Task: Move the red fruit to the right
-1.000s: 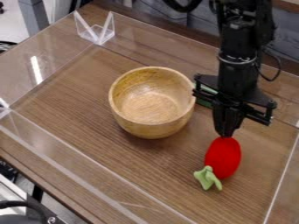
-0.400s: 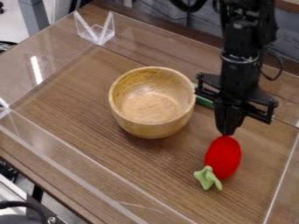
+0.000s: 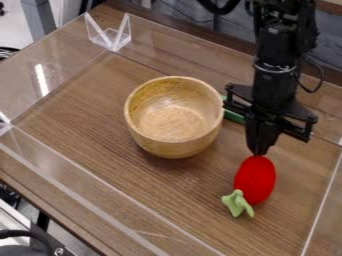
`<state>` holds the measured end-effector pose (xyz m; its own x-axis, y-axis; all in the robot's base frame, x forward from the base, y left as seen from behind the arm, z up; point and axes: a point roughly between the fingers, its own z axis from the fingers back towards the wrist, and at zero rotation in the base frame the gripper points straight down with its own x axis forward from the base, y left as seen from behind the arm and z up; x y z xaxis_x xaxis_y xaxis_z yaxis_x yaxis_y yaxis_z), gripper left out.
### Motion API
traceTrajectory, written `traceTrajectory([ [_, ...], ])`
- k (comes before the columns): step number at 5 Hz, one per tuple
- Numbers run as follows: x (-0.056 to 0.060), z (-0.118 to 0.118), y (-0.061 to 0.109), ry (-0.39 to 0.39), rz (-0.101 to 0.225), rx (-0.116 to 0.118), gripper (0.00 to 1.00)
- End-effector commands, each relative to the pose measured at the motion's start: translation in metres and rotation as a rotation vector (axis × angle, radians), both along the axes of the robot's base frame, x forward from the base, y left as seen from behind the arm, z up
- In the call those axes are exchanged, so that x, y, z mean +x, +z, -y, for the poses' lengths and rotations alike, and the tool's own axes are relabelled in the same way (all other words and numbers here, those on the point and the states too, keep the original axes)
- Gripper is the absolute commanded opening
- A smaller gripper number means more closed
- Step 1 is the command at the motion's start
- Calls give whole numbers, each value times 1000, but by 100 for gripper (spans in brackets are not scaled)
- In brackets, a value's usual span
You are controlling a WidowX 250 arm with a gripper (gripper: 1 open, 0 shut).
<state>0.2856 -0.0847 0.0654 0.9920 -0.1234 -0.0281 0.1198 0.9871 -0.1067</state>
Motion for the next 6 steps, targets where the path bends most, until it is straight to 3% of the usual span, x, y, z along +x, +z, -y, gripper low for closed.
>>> traceTrajectory([
  [1,9,-5,13,20,40,-15,100],
  [3,7,-12,29,45,60,-40,100],
  [4,9,-25,46,66,99,-48,100],
  [5,18,-52,63,96,135,-49,100],
  [6,23,-82,76,131,161,-48,0],
])
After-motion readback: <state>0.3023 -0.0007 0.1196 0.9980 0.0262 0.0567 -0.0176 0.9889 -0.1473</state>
